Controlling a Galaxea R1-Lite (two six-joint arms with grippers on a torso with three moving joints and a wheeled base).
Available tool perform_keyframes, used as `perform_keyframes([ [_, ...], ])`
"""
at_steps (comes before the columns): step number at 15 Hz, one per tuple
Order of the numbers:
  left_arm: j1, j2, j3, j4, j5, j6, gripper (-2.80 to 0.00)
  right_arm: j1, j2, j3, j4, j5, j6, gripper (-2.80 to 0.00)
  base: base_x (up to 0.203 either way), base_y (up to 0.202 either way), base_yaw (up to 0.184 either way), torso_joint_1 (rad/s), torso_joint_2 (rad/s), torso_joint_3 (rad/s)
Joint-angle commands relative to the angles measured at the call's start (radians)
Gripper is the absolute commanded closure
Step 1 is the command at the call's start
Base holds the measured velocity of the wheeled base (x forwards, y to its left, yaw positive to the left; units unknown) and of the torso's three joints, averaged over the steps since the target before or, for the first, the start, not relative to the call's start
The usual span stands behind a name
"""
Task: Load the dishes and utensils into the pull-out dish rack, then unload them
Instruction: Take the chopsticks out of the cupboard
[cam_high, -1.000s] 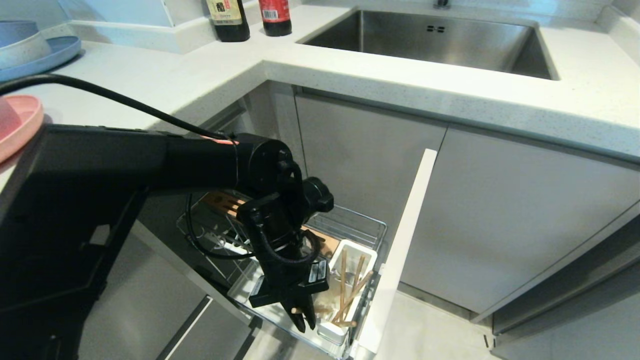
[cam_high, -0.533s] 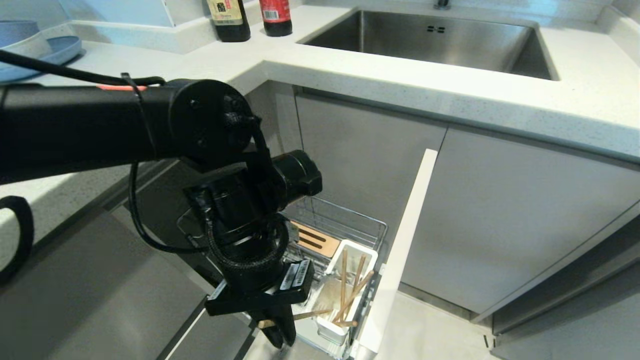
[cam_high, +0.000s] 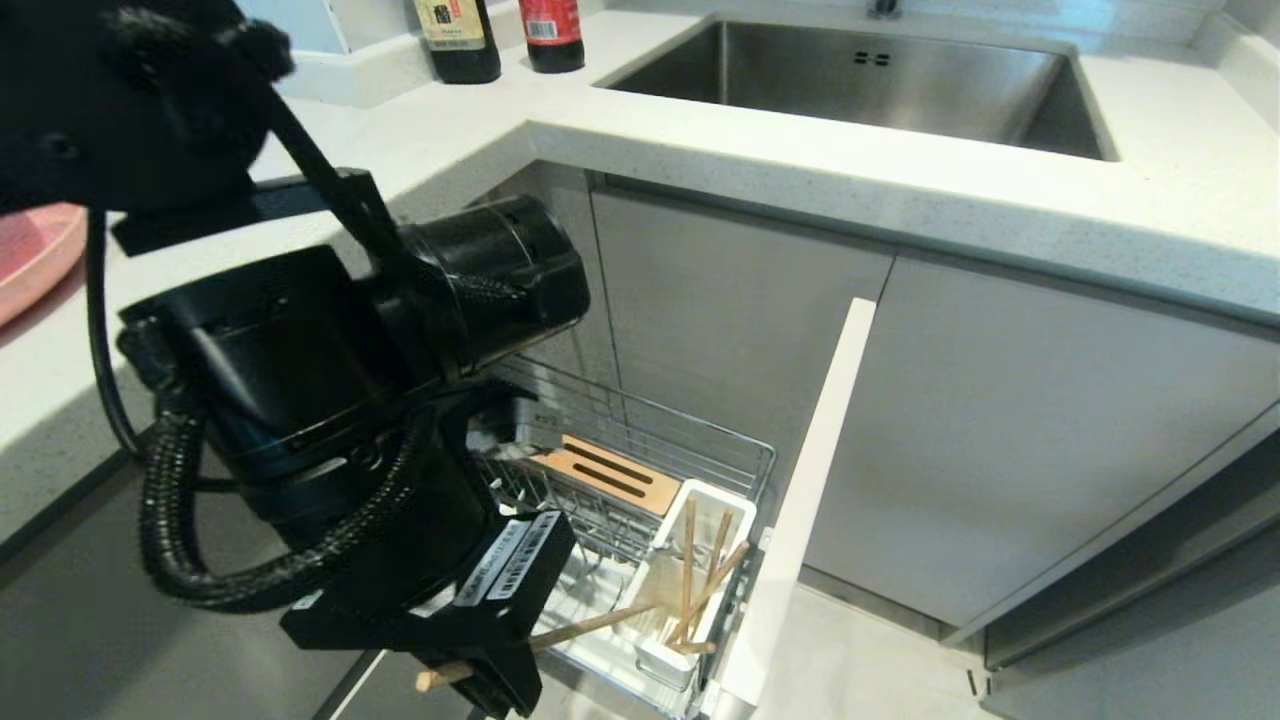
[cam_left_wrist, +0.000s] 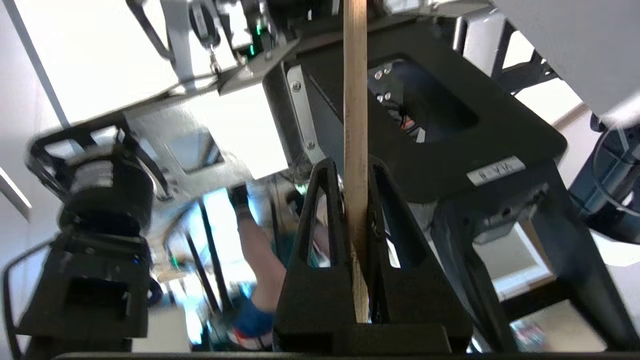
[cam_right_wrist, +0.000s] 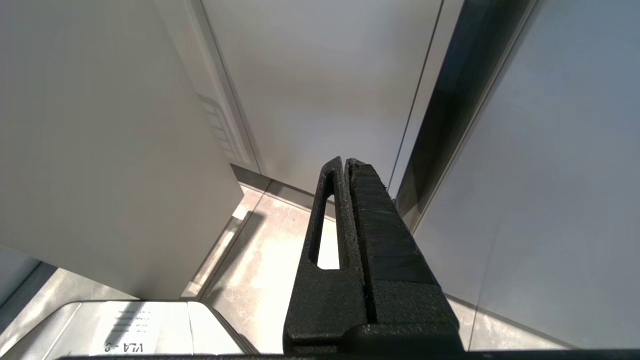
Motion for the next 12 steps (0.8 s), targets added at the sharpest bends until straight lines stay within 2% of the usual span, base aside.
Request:
perform_keyframes([
  [1,-0.021,-0.049,-0.015,0.008,0.022,-0.006,0.0,0.001,0.0,0.002,-0.001,0.0,0.0,0.0,0.0,0.0,0.0,0.0,0.0,0.0],
  [6,-0.031,-0.19,-0.019,-0.02,0.129,-0.018,0.0,0.001,0.0,0.002,-0.001,0.001,0.0,0.0,0.0,0.0,0.0,0.0,0.0,0.0],
  [9,-0.03,-0.306,-0.018,-0.164,0.225,-0.066,0.0,0.001,0.0,0.002,-0.001,0.001,0.0,0.0,0.0,0.0,0.0,0.0,0.0,0.0],
  [12,-0.026,-0.431,-0.013,-0.334,0.242,-0.114,0.0,0.001,0.0,0.002,-0.001,0.0,0.0,0.0,0.0,0.0,0.0,0.0,0.0,0.0],
])
